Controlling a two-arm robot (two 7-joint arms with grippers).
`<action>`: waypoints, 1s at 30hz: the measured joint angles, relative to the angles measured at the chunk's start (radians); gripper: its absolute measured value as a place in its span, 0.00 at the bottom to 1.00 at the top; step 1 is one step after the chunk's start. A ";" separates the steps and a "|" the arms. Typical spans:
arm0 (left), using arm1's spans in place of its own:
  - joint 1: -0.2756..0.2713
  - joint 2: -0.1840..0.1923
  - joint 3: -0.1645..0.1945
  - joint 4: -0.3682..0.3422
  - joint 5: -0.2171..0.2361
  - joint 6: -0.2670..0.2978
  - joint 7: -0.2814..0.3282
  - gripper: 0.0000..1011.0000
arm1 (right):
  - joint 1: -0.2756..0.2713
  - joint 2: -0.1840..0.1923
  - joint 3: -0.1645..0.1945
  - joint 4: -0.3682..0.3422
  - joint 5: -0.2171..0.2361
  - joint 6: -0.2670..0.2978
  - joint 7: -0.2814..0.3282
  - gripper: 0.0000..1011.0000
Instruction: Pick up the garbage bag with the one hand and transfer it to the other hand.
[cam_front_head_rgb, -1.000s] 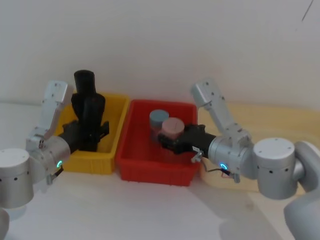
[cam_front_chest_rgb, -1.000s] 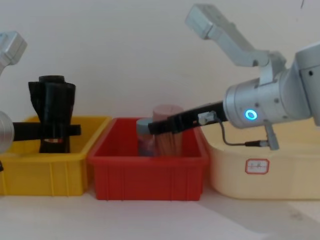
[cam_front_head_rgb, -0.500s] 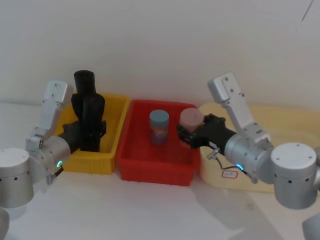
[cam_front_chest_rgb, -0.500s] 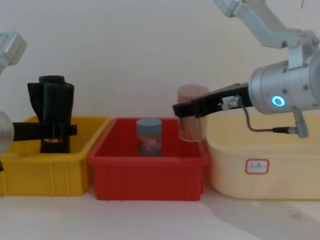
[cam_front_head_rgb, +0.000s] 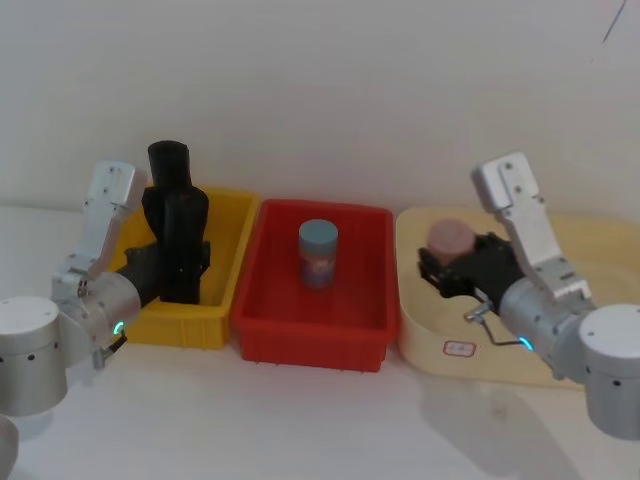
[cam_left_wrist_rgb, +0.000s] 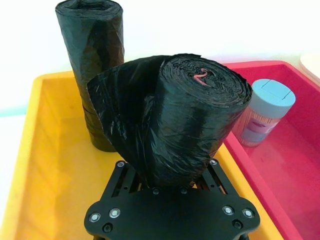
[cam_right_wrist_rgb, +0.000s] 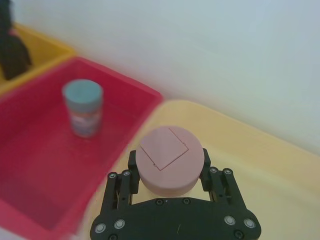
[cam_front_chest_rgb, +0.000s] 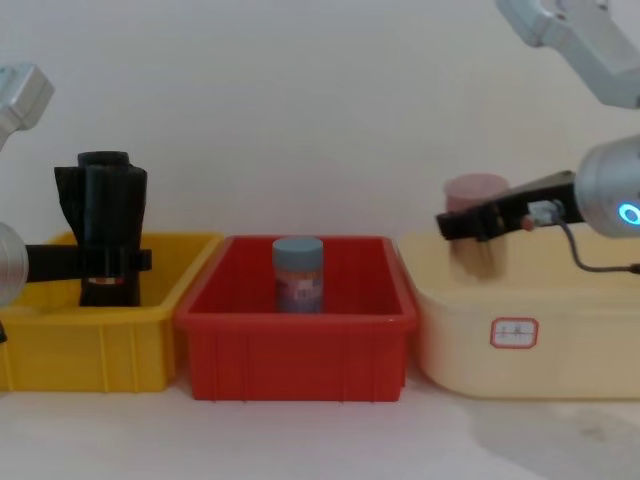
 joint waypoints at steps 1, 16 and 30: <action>0.000 0.000 0.000 0.000 0.000 0.000 0.000 0.41 | -0.003 0.001 0.004 0.000 -0.003 0.003 -0.008 0.65; 0.000 0.000 0.000 0.000 0.000 0.000 0.000 0.41 | -0.014 -0.006 0.098 0.089 -0.033 0.026 -0.123 0.65; 0.000 0.000 0.000 0.000 0.000 0.000 0.000 0.41 | 0.084 -0.037 0.196 0.332 -0.035 -0.024 -0.202 0.91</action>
